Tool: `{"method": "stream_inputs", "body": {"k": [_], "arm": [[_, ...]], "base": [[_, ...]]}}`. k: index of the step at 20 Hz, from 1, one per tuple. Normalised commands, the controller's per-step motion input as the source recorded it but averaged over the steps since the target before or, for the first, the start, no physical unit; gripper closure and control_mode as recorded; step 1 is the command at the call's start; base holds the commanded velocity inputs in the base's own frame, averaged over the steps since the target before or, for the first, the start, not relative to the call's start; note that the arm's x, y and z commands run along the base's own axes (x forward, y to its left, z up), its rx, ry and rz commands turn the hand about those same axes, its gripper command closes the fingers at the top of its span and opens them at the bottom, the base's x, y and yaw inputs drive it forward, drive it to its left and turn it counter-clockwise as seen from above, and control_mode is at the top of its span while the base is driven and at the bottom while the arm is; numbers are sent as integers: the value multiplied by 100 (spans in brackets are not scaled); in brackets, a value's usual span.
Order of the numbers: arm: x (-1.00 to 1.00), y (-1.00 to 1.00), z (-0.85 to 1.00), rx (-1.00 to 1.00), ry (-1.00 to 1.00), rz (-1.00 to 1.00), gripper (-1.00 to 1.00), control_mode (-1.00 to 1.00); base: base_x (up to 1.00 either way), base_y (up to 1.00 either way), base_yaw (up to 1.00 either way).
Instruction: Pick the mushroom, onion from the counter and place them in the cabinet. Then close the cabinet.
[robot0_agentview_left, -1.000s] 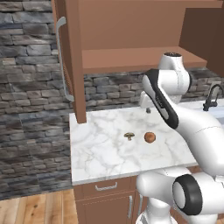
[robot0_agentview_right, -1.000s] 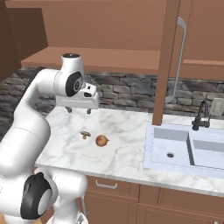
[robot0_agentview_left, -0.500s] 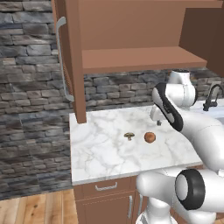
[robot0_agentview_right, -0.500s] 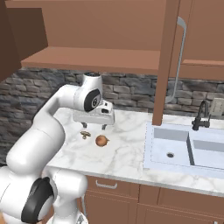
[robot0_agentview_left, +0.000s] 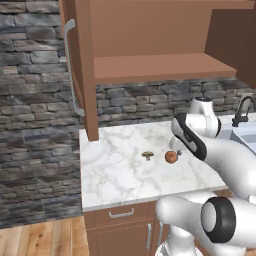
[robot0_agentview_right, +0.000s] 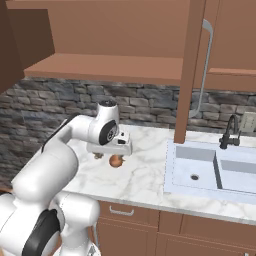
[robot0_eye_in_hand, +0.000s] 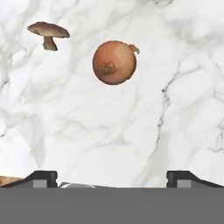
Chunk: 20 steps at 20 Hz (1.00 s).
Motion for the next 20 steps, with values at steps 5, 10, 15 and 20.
{"method": "stream_inputs", "body": {"k": [5,10,15,20], "arm": [[41,2,-41,0,1,0,-100,-100],[44,5,-39,0,0,0,-100,-100],[49,9,-30,0,0,-1,-100,-100],[55,7,-41,0,0,-1,-100,-100]], "base": [[0,0,0],[0,0,0],[0,0,0],[0,0,0]]}}
